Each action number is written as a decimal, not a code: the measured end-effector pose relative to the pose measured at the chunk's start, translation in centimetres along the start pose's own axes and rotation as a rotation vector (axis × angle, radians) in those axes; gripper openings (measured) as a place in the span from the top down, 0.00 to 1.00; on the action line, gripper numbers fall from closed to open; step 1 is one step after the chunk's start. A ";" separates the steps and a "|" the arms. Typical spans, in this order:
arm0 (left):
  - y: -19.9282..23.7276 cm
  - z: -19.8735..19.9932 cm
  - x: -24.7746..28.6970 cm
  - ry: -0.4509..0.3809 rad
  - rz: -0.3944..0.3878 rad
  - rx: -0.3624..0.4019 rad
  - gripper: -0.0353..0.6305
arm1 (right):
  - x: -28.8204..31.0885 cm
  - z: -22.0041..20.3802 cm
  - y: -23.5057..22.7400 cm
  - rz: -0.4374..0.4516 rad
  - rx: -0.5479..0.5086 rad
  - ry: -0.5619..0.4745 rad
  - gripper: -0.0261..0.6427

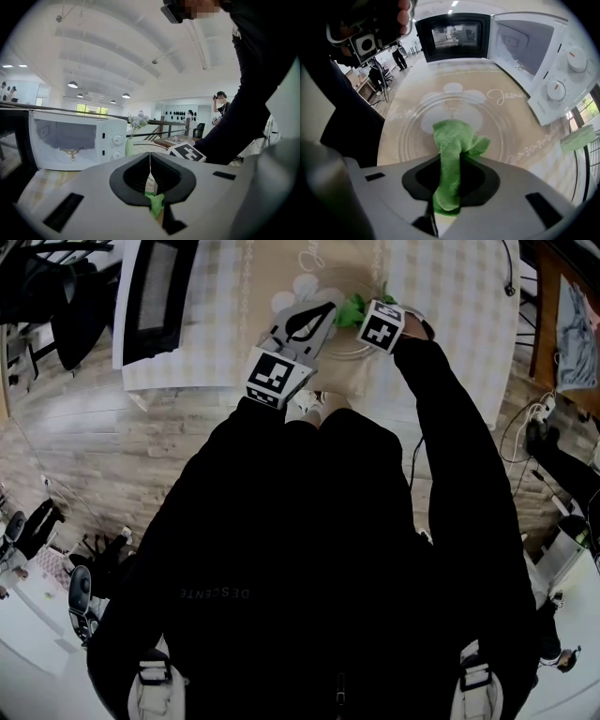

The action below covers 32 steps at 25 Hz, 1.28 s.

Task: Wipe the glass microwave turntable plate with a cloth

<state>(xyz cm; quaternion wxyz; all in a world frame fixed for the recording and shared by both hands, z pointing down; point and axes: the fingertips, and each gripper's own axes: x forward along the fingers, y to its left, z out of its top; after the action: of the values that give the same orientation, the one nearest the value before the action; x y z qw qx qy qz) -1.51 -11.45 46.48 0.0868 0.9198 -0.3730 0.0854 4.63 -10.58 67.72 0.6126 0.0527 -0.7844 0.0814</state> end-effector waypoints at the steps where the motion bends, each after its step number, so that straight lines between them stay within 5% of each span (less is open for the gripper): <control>1: -0.1 0.0 -0.1 0.000 -0.001 0.000 0.91 | 0.0 0.0 0.5 0.009 0.000 -0.005 0.82; 19: -2.3 -0.1 -1.6 -0.008 -0.019 0.007 0.91 | 0.4 -0.7 10.5 0.150 -0.087 0.039 0.81; 32: -2.7 0.4 -1.0 -0.019 -0.034 0.008 0.91 | -1.1 -1.4 11.2 0.161 -0.088 0.023 0.81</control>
<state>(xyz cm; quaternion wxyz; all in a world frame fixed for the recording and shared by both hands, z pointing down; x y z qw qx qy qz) -0.28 -9.00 45.59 0.0812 0.9272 -0.3577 0.0765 4.17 0.67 66.28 0.6147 -0.0383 -0.7819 0.0965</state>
